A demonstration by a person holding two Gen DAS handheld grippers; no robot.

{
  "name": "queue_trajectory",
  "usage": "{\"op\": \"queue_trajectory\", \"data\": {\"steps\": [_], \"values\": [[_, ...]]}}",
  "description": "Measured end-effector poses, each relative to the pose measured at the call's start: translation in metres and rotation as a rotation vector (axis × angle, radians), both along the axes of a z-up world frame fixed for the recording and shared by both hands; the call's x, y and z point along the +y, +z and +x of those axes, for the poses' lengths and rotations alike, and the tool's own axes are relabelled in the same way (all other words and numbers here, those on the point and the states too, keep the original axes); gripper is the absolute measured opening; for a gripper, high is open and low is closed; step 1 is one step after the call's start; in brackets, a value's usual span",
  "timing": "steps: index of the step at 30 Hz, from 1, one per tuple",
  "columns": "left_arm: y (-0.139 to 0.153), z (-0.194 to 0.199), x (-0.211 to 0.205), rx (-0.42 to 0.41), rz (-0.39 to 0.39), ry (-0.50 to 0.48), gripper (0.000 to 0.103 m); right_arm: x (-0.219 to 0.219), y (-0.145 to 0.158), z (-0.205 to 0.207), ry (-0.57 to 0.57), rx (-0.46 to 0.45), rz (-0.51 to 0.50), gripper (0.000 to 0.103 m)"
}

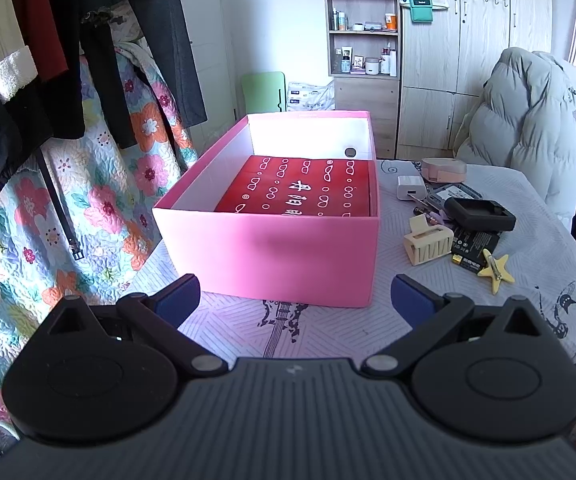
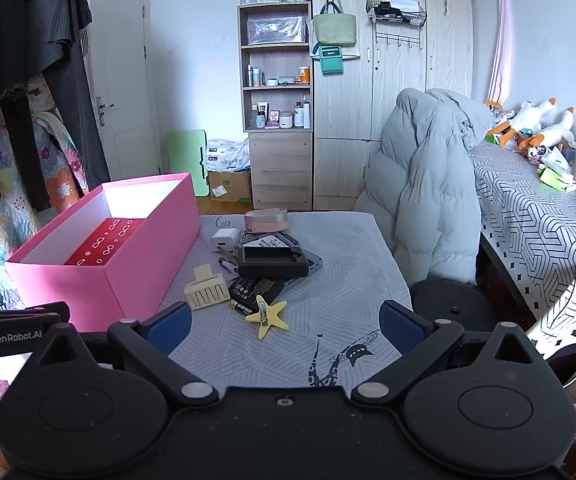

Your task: Organize rigid objects

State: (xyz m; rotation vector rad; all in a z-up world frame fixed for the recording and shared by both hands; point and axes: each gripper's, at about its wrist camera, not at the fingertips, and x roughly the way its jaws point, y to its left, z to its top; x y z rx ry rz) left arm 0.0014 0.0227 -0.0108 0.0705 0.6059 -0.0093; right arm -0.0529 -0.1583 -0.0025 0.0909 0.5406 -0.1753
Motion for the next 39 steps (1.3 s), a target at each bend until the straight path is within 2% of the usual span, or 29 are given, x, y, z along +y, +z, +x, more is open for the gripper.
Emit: {"op": "queue_trajectory", "data": {"steps": [30, 39], "values": [[-0.002, 0.005, -0.001, 0.04, 0.009, -0.028, 0.103, -0.004, -0.007, 0.005, -0.018, 0.019, 0.003, 0.102], [0.008, 0.009, 0.005, 0.03, 0.011, -0.048, 0.103, -0.008, -0.005, 0.006, -0.012, -0.056, 0.0, 0.102]]}}
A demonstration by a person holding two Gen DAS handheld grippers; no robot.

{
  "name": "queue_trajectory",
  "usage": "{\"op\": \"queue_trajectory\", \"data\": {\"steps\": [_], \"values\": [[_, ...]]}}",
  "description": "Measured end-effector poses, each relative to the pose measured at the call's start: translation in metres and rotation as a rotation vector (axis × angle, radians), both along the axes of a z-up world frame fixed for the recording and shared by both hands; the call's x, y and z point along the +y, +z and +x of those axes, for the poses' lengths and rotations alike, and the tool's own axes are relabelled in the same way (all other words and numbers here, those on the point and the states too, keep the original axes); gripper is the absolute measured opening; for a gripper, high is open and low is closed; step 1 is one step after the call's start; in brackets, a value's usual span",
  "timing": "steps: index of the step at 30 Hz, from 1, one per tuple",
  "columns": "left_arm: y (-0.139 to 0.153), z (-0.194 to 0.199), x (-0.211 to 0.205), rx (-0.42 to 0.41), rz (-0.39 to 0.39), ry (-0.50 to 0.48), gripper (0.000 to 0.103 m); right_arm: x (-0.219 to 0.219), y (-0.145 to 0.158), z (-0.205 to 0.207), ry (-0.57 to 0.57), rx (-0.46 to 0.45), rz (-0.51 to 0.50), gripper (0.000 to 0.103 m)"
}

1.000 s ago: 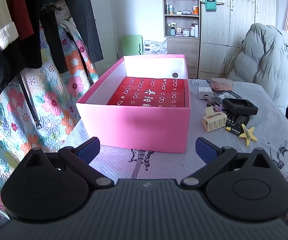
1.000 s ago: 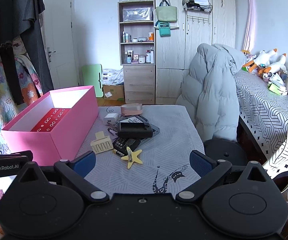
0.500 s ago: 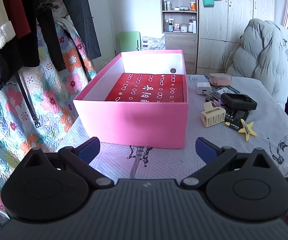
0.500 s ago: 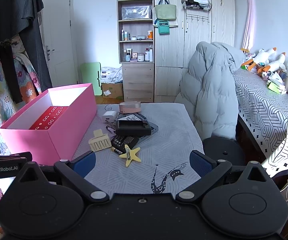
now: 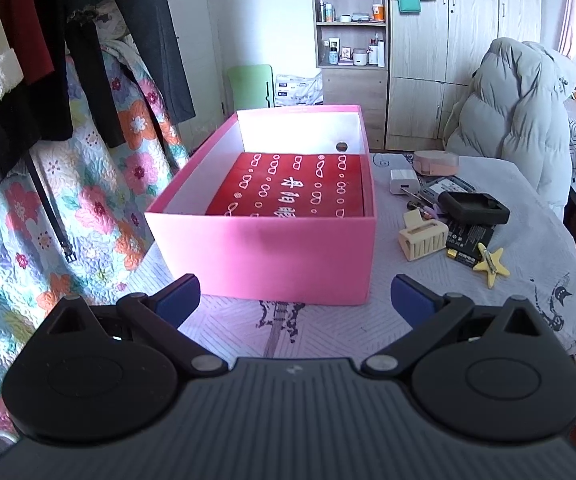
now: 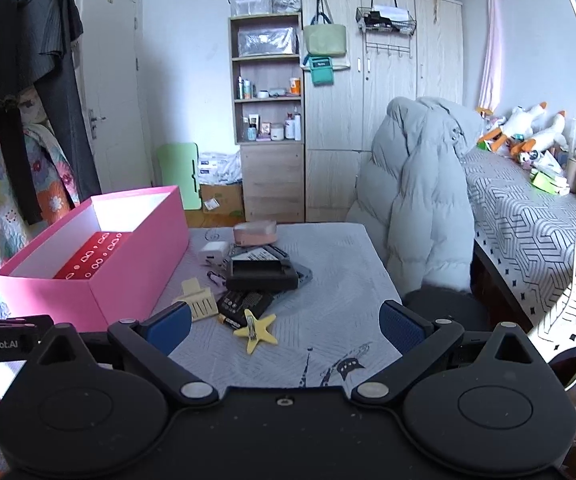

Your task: Organize rigid objects

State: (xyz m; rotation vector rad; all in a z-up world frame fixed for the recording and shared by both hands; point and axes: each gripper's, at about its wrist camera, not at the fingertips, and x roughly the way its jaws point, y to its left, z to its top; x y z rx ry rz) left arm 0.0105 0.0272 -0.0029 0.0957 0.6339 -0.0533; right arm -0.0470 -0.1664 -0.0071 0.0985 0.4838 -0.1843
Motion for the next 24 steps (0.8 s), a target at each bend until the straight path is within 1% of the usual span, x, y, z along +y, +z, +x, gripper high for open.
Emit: {"op": "queue_trajectory", "data": {"steps": [8, 10, 12, 15, 19, 21, 24], "values": [[0.0, 0.012, 0.004, 0.031, -0.017, -0.026, 0.103, -0.003, -0.005, 0.006, 0.018, -0.084, -0.001, 0.103], [0.004, 0.017, 0.007, 0.05, -0.043, -0.057, 0.103, -0.004, -0.004, 0.013, 0.039, -0.092, -0.003, 0.103], [0.013, 0.02, 0.01, 0.046, -0.044, -0.093, 0.103, -0.003, -0.003, 0.021, 0.061, -0.075, -0.021, 0.103], [0.032, 0.026, 0.013, 0.025, -0.011, -0.148, 0.103, 0.0, -0.001, 0.032, 0.09, -0.058, -0.052, 0.103], [0.055, 0.037, 0.021, 0.01, 0.073, -0.221, 0.103, 0.002, -0.002, 0.05, 0.151, 0.004, -0.022, 0.103], [0.061, 0.047, 0.026, 0.04, 0.115, -0.27, 0.103, 0.002, -0.006, 0.061, 0.189, 0.033, 0.003, 0.103], [0.064, 0.074, 0.036, 0.135, 0.131, -0.313, 0.103, -0.001, -0.014, 0.082, 0.192, 0.081, 0.033, 0.103]]}}
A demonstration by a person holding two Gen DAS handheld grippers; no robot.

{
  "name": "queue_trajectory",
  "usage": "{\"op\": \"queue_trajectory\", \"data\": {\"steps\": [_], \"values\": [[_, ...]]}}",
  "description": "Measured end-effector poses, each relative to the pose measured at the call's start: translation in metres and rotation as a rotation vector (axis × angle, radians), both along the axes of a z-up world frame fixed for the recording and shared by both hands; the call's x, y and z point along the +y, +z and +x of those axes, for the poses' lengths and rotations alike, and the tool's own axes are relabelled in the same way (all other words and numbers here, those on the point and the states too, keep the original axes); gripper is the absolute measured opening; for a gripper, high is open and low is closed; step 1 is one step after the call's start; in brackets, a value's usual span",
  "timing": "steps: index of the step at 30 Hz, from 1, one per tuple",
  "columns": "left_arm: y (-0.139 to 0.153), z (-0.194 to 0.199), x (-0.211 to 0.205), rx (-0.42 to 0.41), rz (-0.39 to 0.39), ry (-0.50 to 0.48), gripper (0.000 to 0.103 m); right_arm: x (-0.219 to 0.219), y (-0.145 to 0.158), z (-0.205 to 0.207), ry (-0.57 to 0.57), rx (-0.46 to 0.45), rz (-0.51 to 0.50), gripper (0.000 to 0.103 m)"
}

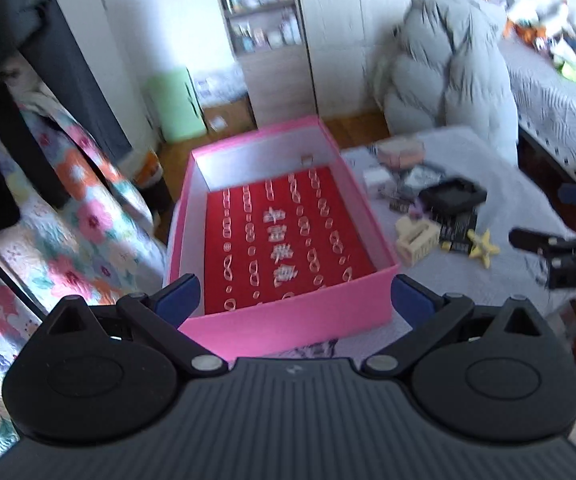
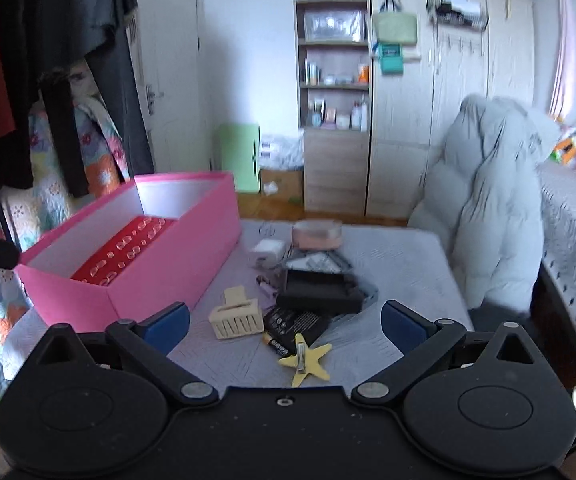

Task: Organize rigid objects
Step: 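Clamp the pink box wall with the left tool while the right tool grasps the black rubber case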

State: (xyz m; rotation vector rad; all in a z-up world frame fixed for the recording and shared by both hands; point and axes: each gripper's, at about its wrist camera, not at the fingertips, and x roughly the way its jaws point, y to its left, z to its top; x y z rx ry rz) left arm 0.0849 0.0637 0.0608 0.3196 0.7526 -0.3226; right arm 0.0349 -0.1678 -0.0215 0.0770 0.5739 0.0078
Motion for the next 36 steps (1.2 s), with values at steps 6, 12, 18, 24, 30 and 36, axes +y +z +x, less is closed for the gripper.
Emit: {"op": "queue_trajectory", "data": {"steps": [6, 12, 18, 24, 30, 36], "values": [[-0.017, 0.067, 0.021, 0.095, 0.119, 0.056, 0.101, -0.009, -0.016, 0.044, -0.035, 0.069, 0.016, 0.103], [-0.041, 0.13, 0.046, 0.2, 0.104, 0.11, 0.1, -0.014, -0.029, 0.082, -0.016, 0.137, -0.014, 0.103], [-0.066, 0.177, 0.065, 0.229, 0.094, 0.135, 0.068, -0.021, -0.041, 0.113, 0.005, 0.198, 0.002, 0.103], [-0.087, 0.21, 0.073, 0.289, 0.032, 0.133, 0.035, -0.023, -0.051, 0.134, 0.028, 0.233, -0.013, 0.103], [-0.106, 0.228, 0.066, 0.321, 0.042, 0.107, 0.005, -0.026, -0.053, 0.151, 0.058, 0.289, -0.03, 0.103], [-0.108, 0.226, 0.066, 0.266, 0.013, 0.096, 0.004, -0.038, -0.065, 0.17, 0.052, 0.363, 0.017, 0.103]]}}
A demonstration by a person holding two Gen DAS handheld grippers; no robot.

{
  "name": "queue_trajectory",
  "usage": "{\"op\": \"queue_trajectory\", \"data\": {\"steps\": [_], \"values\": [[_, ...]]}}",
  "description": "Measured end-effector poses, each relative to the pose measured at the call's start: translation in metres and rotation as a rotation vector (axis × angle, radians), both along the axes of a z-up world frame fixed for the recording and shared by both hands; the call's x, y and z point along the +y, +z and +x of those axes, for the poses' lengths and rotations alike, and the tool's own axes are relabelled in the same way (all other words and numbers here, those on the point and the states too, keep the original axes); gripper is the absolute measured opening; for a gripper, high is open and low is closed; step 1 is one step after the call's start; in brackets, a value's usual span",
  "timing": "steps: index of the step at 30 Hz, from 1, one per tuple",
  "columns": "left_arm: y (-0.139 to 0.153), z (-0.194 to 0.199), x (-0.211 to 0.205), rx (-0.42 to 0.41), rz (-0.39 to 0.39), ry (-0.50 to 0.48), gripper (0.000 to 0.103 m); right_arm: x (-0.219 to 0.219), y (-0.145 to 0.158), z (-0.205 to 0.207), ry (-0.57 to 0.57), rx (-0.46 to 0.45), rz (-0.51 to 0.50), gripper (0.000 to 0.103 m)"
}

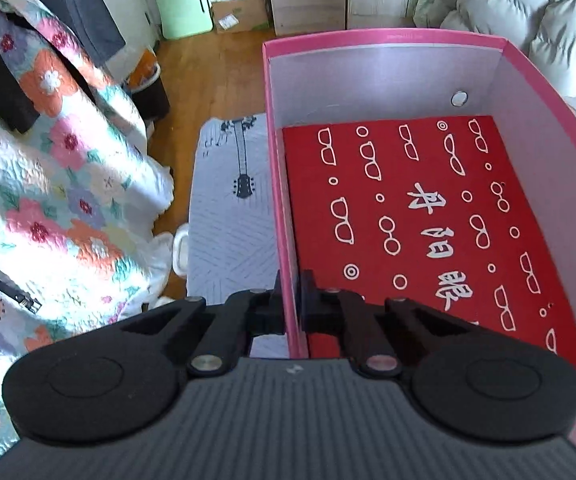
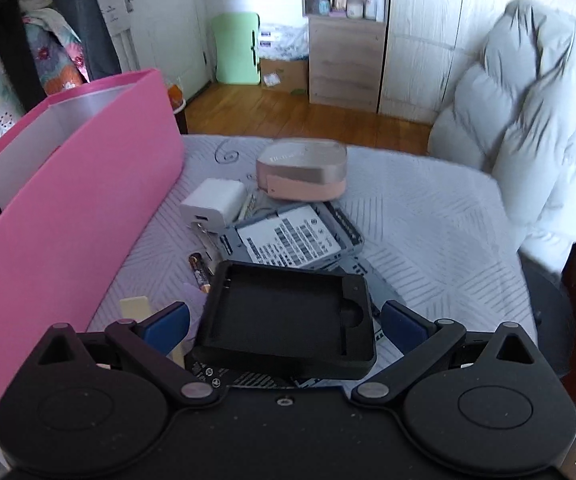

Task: Organize rigid objects
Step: 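Clamp the pink box wall with the left tool while the right tool grasps the black rubber case, then carry the black case into the pink box and open the right tool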

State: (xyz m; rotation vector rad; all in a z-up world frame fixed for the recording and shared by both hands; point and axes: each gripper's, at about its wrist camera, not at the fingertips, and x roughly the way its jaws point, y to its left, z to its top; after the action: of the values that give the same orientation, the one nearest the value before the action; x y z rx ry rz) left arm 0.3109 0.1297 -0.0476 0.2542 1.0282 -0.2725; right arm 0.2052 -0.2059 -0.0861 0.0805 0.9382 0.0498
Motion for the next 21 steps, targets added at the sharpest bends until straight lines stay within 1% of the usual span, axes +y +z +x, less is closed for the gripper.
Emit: {"op": "queue_trajectory", "data": {"steps": [1, 4, 5, 6, 11, 16, 18, 21], "values": [[-0.001, 0.0, -0.001, -0.007, 0.004, -0.001, 0.005, -0.001, -0.003, 0.003, -0.004, 0.013, 0.004, 0.103], [0.0, -0.001, -0.001, -0.012, 0.003, 0.0, 0.004, 0.002, -0.004, 0.006, 0.009, 0.011, -0.03, 0.103], [0.0, 0.0, -0.001, -0.011, 0.001, 0.003, 0.004, 0.004, -0.004, 0.006, 0.019, 0.012, -0.043, 0.1], [-0.001, 0.0, 0.0, -0.011, 0.003, 0.003, 0.005, 0.007, -0.003, 0.006, 0.035, 0.013, -0.054, 0.094], [0.0, 0.0, -0.001, -0.011, 0.01, 0.001, 0.004, 0.011, 0.003, 0.0, 0.031, -0.007, -0.088, 0.094], [0.001, -0.003, -0.005, -0.012, 0.014, -0.015, 0.004, 0.01, 0.021, -0.013, 0.023, -0.056, -0.088, 0.094], [0.003, -0.006, -0.007, -0.012, 0.008, -0.033, 0.004, 0.012, 0.034, -0.019, 0.025, -0.08, -0.09, 0.094], [0.001, -0.008, -0.012, 0.001, 0.009, -0.042, 0.005, 0.019, 0.06, -0.029, 0.051, -0.134, -0.08, 0.094]]}}
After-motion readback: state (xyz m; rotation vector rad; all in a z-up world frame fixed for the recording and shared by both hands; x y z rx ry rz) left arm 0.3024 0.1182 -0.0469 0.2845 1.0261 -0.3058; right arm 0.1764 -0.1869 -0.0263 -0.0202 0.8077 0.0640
